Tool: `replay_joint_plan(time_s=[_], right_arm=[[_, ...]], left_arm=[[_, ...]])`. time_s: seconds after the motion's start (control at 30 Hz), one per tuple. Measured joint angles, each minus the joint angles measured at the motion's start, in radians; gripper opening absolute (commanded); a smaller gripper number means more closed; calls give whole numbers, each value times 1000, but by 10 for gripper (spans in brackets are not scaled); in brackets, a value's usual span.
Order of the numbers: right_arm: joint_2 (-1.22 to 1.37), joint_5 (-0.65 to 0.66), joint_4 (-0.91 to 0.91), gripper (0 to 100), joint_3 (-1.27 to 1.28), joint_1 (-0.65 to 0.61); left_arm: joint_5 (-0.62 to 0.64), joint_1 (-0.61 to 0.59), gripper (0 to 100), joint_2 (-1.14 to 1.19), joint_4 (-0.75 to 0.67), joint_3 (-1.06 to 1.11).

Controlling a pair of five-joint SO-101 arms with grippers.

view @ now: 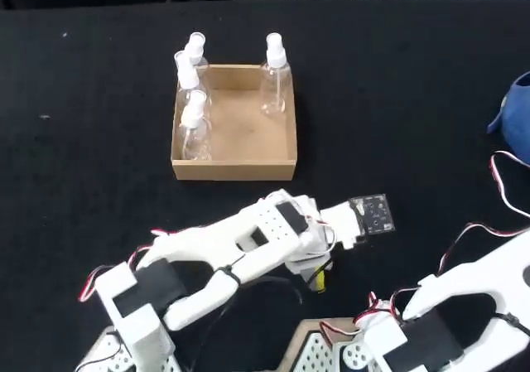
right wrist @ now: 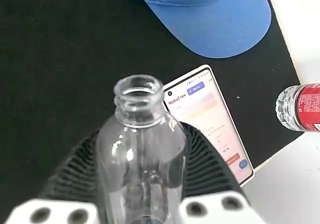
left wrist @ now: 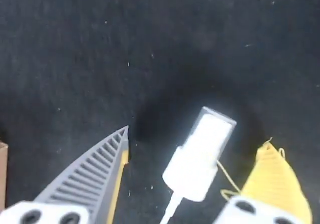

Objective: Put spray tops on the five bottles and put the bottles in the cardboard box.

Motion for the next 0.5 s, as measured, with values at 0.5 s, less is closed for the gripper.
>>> replay_joint_plan(time_s=[0.5], right_arm=[[0,0,0,11,0,0]], left_arm=[[3,64,30,-31,344,-103]])
